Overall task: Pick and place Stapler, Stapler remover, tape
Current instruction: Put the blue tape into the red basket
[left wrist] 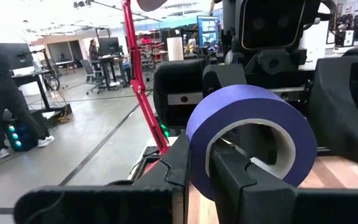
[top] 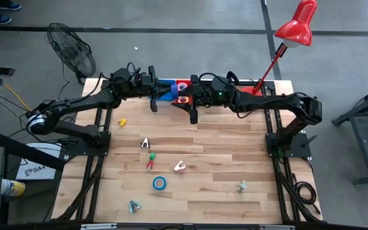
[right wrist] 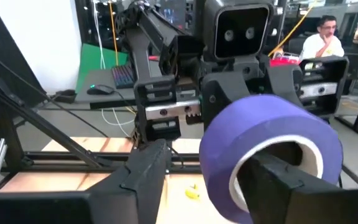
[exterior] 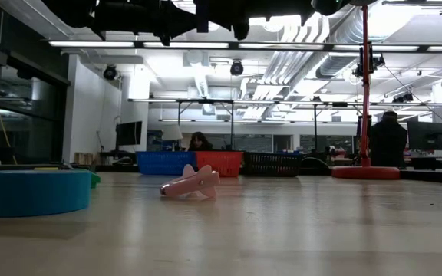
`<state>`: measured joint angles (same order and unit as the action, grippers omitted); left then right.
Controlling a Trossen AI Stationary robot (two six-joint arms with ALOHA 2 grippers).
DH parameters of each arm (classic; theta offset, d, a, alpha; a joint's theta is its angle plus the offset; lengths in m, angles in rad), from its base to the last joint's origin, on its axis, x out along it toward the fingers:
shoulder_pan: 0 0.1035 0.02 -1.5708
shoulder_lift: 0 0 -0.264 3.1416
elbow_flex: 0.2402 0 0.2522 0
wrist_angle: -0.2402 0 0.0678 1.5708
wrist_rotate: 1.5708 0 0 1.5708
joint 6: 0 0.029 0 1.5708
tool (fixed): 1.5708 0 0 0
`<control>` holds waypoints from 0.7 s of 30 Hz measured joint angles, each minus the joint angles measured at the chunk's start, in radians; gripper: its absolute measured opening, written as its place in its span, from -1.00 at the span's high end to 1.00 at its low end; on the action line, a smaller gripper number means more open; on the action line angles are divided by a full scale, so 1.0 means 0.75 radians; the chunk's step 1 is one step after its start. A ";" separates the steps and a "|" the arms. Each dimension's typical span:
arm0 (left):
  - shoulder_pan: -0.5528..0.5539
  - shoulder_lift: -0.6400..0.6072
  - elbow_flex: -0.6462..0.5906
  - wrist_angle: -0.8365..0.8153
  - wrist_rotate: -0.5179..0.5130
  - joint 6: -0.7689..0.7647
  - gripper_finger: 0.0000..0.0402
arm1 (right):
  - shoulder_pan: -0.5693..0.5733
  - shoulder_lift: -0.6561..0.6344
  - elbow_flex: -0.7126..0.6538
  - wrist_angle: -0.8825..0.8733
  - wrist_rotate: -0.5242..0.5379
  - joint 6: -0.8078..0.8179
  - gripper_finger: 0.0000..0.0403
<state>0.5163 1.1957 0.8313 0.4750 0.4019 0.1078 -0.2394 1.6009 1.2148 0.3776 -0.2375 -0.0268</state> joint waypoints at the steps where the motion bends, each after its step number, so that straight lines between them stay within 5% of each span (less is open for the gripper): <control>1: 0.000 0.000 0.000 -0.001 0.001 0.000 0.84 | 0.000 0.000 0.000 -0.006 0.001 0.000 0.18; 13: -0.001 0.000 0.000 -0.013 0.034 -0.004 0.77 | -0.006 -0.001 0.001 -0.027 -0.023 0.033 0.80; 21: 0.001 0.000 0.000 -0.012 0.066 0.001 0.57 | -0.021 -0.006 0.002 -0.068 -0.071 0.095 0.83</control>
<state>0.5171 1.1957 0.8310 0.4661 0.4511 0.1081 -0.2553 1.5965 1.2163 0.3263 -0.2910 0.0447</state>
